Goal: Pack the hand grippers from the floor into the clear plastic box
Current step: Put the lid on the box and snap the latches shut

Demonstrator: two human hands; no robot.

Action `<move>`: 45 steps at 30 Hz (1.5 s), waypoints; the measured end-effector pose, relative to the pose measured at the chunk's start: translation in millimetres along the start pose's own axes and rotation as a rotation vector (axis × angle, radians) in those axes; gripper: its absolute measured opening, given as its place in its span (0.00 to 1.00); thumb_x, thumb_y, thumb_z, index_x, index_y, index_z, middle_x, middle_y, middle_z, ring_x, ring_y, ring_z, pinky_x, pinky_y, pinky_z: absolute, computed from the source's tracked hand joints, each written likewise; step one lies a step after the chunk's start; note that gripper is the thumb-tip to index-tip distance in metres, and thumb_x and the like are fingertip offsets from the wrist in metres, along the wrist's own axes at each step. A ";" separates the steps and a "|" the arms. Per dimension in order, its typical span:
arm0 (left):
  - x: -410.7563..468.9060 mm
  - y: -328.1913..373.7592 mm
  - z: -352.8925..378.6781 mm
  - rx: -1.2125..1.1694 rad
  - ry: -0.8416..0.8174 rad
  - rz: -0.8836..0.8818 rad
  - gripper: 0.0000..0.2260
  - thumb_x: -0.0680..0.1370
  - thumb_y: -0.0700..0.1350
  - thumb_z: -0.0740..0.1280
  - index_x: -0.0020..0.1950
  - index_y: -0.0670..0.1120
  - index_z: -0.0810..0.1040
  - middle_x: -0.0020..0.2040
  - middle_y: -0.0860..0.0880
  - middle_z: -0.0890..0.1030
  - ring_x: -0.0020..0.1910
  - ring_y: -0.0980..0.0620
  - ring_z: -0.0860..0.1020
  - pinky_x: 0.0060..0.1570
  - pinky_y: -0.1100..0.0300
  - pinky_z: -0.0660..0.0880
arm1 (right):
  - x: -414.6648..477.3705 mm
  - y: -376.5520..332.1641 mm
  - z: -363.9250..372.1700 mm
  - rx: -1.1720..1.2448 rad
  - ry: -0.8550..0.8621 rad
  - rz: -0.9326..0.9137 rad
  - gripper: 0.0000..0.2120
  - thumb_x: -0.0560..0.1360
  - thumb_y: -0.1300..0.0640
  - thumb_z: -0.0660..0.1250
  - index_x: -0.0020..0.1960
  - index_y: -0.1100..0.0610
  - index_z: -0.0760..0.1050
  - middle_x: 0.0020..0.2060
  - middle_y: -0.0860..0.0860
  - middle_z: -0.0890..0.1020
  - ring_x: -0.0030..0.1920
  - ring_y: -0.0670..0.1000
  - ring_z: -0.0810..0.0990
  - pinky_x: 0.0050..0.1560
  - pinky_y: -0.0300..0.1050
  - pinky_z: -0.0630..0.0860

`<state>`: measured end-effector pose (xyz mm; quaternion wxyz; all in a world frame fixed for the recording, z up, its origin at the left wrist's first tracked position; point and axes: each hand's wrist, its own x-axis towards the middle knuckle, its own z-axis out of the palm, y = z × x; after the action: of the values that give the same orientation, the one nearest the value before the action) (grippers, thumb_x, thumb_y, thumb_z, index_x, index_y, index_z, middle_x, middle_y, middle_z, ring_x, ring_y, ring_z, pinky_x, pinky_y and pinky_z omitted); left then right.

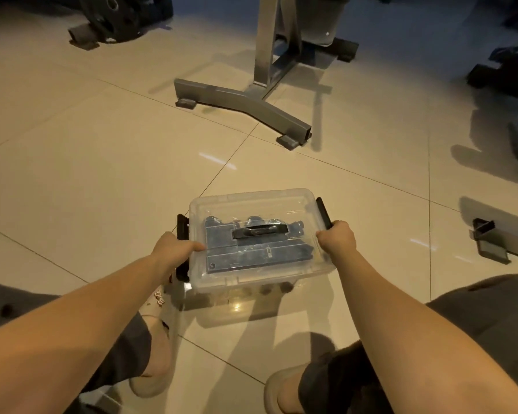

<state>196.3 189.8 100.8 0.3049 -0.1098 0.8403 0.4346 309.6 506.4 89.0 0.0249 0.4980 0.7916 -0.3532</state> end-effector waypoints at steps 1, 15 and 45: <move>-2.3 -0.3 -0.5 0.017 0.021 0.023 0.19 0.74 0.44 0.76 0.57 0.39 0.70 0.51 0.45 0.79 0.48 0.45 0.79 0.45 0.50 0.78 | -3.3 0.5 1.0 0.009 0.011 0.005 0.16 0.76 0.60 0.68 0.62 0.64 0.75 0.56 0.62 0.81 0.55 0.63 0.81 0.46 0.46 0.72; -7.3 -8.2 20.6 0.247 0.164 0.187 0.14 0.79 0.41 0.66 0.65 0.44 0.74 0.54 0.43 0.79 0.52 0.39 0.77 0.53 0.46 0.78 | -19.9 14.8 6.6 -0.108 0.072 -0.114 0.11 0.77 0.59 0.65 0.57 0.62 0.77 0.53 0.59 0.82 0.52 0.62 0.81 0.43 0.45 0.71; -51.6 -39.3 -272.7 -0.063 0.510 0.004 0.12 0.78 0.43 0.67 0.59 0.41 0.75 0.47 0.42 0.79 0.44 0.42 0.79 0.40 0.51 0.77 | -146.5 -275.3 92.8 0.219 -0.125 -0.539 0.11 0.74 0.59 0.69 0.56 0.54 0.82 0.45 0.53 0.84 0.45 0.57 0.82 0.50 0.54 0.83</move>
<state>141.1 -55.3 225.1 0.0786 -0.2236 0.8762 0.4196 132.4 269.2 223.9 -0.0753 0.2467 0.8494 -0.4604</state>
